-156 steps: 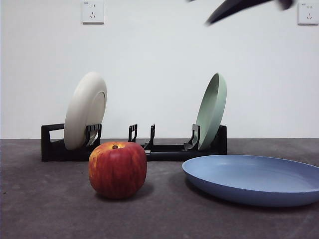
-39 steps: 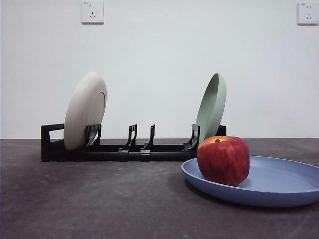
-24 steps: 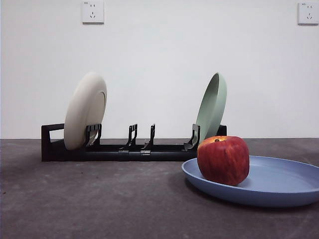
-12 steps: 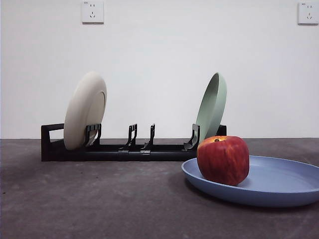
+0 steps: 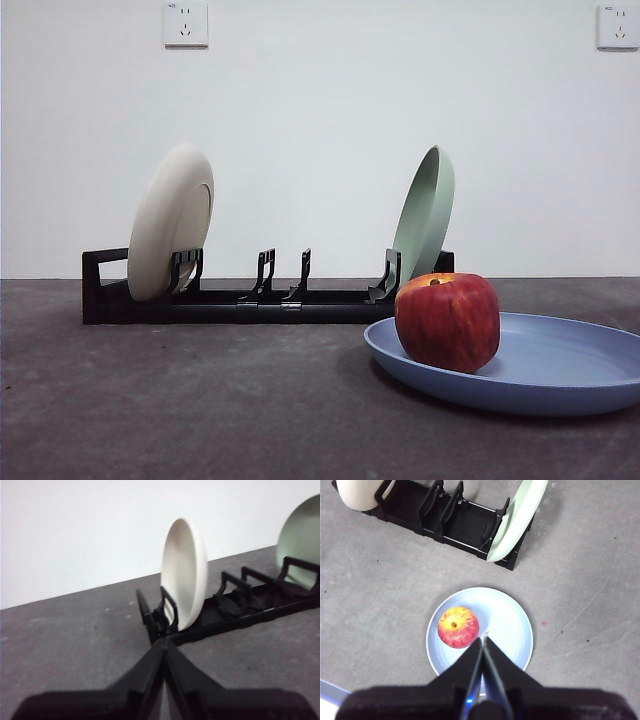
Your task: Take the blue plate from the plate rack,put the plate on the table,take the apple from the table,put the apple in the plate
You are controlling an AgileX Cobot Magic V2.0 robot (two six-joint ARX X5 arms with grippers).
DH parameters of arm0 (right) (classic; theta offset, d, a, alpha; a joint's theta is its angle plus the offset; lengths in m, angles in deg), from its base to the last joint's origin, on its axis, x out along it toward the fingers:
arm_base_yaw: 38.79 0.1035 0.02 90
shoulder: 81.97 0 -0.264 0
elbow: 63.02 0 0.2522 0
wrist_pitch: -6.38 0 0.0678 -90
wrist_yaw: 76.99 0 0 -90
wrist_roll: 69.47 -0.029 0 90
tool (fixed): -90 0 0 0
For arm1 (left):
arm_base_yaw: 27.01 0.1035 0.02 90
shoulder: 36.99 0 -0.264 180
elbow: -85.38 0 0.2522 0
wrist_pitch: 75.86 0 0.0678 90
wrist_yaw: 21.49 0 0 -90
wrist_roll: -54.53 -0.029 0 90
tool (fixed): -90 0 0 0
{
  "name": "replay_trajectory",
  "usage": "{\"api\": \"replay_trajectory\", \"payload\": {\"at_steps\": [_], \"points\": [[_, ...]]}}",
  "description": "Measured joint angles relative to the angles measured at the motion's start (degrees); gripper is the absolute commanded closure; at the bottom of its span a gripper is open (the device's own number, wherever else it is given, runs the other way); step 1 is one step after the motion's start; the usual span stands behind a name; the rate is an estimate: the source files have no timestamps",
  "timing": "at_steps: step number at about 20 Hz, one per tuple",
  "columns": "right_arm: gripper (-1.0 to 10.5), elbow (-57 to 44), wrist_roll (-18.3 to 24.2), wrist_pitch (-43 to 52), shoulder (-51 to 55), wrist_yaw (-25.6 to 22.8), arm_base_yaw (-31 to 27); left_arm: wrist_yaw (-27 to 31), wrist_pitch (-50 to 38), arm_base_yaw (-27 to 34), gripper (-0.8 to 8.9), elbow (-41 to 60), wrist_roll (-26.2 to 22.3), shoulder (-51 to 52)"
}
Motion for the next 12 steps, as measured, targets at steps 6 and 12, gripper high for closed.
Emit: {"api": "replay_trajectory", "payload": {"at_steps": [6, 12], "points": [[9.5, 0.00, 0.00, 0.00, -0.02, -0.02, 0.00, 0.37, 1.33, 0.04, 8.17, 1.92, -0.07, 0.66], [9.5, 0.00, 0.00, 0.00, -0.02, 0.00, 0.00, 4.50, 1.64, 0.04, 8.17, 1.92, -0.09, 0.66]]}}
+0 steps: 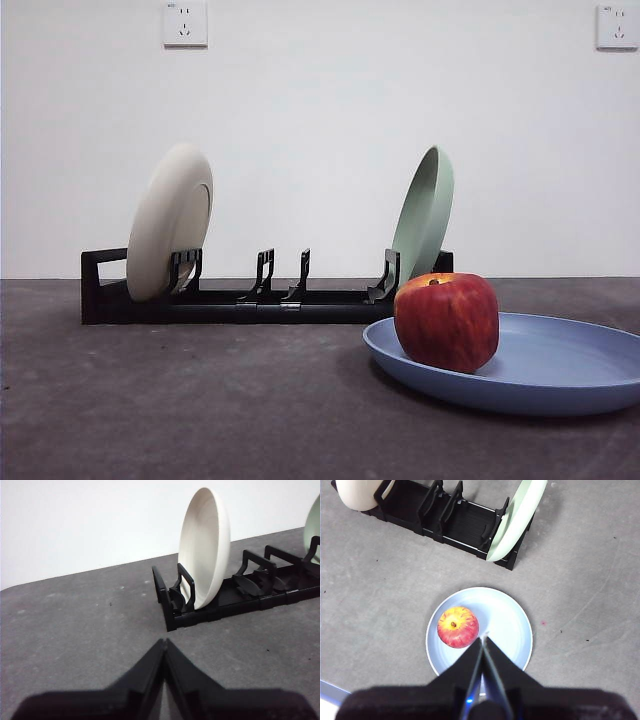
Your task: Take the blue plate from the plate rack,put the plate on the table,take the apple from the table,put the apple in the plate
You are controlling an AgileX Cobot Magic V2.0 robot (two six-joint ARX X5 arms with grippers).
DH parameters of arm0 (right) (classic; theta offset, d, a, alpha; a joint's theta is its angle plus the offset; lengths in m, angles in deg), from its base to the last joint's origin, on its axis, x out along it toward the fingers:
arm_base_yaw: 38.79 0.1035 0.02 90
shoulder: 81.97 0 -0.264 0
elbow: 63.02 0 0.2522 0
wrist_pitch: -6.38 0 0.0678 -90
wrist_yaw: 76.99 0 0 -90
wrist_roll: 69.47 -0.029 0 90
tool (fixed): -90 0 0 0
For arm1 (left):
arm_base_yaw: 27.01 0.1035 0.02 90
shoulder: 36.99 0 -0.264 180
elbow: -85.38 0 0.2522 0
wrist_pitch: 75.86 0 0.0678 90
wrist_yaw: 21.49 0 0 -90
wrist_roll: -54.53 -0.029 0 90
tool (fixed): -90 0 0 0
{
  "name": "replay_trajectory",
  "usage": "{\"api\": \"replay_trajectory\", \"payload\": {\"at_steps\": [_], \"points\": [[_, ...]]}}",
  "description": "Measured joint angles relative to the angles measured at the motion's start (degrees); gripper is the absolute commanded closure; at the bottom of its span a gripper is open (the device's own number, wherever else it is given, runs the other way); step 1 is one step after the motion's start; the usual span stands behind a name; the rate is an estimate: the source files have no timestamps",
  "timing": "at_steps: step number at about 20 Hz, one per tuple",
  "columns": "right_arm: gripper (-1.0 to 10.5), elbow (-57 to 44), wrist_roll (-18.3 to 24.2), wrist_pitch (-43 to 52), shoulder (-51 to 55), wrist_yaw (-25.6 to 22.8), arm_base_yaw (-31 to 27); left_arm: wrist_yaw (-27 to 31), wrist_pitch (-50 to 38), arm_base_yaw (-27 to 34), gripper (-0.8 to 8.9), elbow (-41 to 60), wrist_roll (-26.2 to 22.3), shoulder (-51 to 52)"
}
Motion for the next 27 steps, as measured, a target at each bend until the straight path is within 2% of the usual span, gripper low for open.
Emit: {"api": "replay_trajectory", "payload": {"at_steps": [9, 21, 23, 25, 27], "points": [[9.5, 0.00, 0.00, 0.00, 0.00, 0.00, 0.00, 0.00, -2.67, 0.00, 8.16, 0.00, -0.35, 0.00], [9.5, 0.00, 0.13, 0.00, 0.00, -0.02, 0.00, 0.00, -1.51, 0.00, 8.16, 0.00, -0.35, -2.69], [9.5, 0.00, 3.67, 0.02, 0.00, -1.90, -0.15, 0.00, -1.49, 0.00, 8.17, 0.00, -0.35, -3.32], [9.5, -0.07, 9.84, 3.15, 0.44, -3.58, -3.02, 0.00, -1.46, 0.00, 8.16, 0.00, -0.35, -3.80], [9.5, -2.36, 15.91, 13.57, 2.91, 0.76, -7.08, 0.00, -1.44, 0.00, 8.17, 0.00, -0.35, -4.24]]}}
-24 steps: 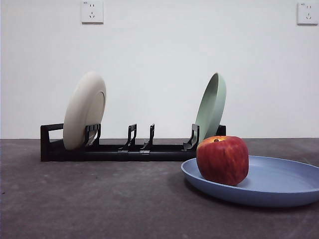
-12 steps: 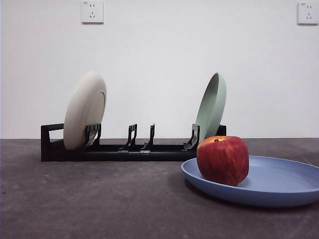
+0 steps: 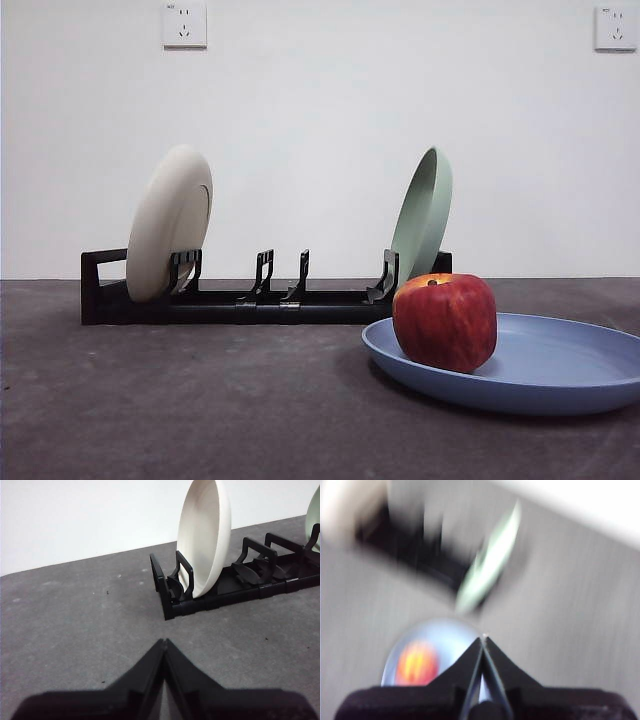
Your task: Take the blue plate from the plate rack,put the plate on the table,take the apple from the table,put the apple in the plate
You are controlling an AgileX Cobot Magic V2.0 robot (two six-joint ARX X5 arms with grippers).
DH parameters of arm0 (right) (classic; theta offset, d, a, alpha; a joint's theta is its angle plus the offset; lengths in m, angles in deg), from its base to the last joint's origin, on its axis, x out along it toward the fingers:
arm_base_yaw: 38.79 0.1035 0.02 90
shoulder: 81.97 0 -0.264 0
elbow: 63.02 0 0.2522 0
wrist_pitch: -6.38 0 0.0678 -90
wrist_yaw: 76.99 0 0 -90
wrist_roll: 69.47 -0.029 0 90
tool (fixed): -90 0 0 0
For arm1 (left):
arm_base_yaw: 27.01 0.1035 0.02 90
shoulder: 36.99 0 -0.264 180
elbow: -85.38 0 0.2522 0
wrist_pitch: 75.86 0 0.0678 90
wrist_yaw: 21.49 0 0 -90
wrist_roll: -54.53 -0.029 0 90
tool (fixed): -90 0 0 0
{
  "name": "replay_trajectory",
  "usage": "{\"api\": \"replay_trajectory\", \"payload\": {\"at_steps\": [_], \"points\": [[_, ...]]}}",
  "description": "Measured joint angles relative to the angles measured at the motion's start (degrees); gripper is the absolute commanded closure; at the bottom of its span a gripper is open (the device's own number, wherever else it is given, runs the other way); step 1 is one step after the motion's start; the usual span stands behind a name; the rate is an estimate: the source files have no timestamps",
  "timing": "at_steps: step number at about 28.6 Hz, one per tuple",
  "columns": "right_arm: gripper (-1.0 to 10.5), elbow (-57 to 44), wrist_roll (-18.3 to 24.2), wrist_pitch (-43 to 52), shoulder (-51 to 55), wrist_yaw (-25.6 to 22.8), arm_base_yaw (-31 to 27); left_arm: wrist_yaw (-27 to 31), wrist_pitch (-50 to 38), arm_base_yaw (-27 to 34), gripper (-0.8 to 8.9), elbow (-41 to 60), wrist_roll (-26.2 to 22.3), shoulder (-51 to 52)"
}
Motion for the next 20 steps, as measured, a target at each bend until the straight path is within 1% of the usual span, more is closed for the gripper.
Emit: {"api": "replay_trajectory", "payload": {"at_steps": [1, 3, 4, 5, 7, 10, 15, 17, 20], "points": [[9.5, -3.10, 2.29, 6.62, 2.49, 4.57, -2.29, 0.00, 0.02, 0.00, 8.16, 0.00, 0.00, -0.04], [9.5, -11.28, 5.03, 19.54, 7.98, 13.16, -6.67, 0.00, 0.02, 0.00, 8.17, 0.00, 0.00, -0.09], [9.5, -15.78, 5.75, 25.14, 10.67, 15.06, -8.74, 0.00, 0.02, 0.00, 8.16, 0.00, 0.00, -0.20], [9.5, -21.73, 6.25, 31.30, 14.08, 15.50, -11.69, 0.00, 0.02, 0.00, 8.16, 0.00, 0.00, -0.46], [9.5, -33.27, 6.64, 40.09, 20.81, 15.47, -17.42, 0.00, 0.02, 0.00, 8.17, 0.00, 0.00, -0.66], [9.5, -45.44, 6.75, 46.23, 28.33, 15.37, -22.43, 0.00, 0.02, 0.00, 8.16, 0.00, 0.00, -0.81], [9.5, -63.71, 6.80, 53.16, 41.83, 15.43, -27.93, 0.00, 0.02, 0.00, 8.16, 0.00, 0.00, -1.22], [9.5, -70.55, 6.78, 53.79, 47.36, 15.37, -29.46, 0.00, 0.02, 0.00, 8.16, 0.00, 0.00, -1.29], [9.5, -79.56, 5.81, 53.66, 53.55, 15.43, -30.18, 0.00, 0.04, 0.00, 8.16, 0.00, 0.00, -1.33]]}}
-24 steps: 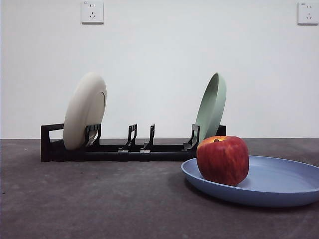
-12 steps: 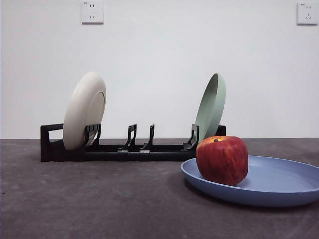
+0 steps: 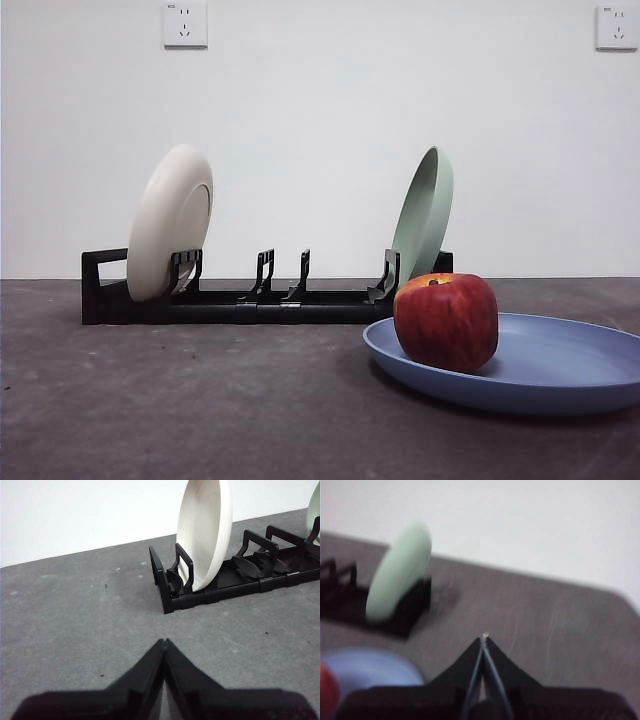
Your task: Take the blue plate from the plate rack,put the plate on the table,take the apple from the table,put the apple in the plate
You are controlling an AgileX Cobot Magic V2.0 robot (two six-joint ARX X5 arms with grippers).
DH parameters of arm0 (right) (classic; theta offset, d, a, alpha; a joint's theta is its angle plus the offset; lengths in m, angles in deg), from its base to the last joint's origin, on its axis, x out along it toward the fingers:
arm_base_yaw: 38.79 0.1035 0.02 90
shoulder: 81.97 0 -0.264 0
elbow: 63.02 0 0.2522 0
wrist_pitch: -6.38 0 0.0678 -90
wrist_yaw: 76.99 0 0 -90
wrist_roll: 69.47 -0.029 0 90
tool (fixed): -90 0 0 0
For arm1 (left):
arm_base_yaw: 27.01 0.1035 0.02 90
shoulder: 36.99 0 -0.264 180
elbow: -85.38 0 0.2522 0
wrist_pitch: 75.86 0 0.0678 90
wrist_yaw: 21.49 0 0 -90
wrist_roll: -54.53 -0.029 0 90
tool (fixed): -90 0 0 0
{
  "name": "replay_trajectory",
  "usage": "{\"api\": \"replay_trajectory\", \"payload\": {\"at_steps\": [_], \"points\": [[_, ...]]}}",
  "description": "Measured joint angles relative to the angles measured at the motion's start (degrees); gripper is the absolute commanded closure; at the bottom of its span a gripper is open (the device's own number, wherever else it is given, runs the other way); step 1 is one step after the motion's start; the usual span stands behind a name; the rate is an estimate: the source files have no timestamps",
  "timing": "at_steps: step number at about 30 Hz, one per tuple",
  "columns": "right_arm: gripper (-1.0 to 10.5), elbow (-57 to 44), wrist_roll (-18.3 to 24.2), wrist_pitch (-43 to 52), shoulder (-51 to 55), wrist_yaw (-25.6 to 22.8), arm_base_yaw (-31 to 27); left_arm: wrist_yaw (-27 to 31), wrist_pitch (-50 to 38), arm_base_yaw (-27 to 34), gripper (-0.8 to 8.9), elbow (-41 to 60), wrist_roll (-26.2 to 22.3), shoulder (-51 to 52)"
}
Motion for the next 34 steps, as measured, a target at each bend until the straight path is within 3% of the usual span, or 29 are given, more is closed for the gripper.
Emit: {"api": "replay_trajectory", "payload": {"at_steps": [5, 10, 24, 34], "points": [[9.5, -10.99, -3.52, 2.32, 7.28, 0.04, -0.61, 0.00, -0.02, 0.00, 8.17, 0.00, 0.00, -0.26], [9.5, -15.54, -5.33, 5.62, 11.47, 0.02, -0.61, 0.00, -0.02, 0.00, 8.17, 0.00, 0.00, -0.55], [9.5, -15.89, -5.92, -0.76, 15.04, -7.10, -0.61, 0.00, 0.00, 0.00, 8.16, 0.00, 0.00, -1.27], [9.5, -15.89, -6.34, -0.72, 15.04, -7.43, -0.61, 0.00, 0.02, 0.00, 8.16, 0.00, 0.00, -2.47]]}}
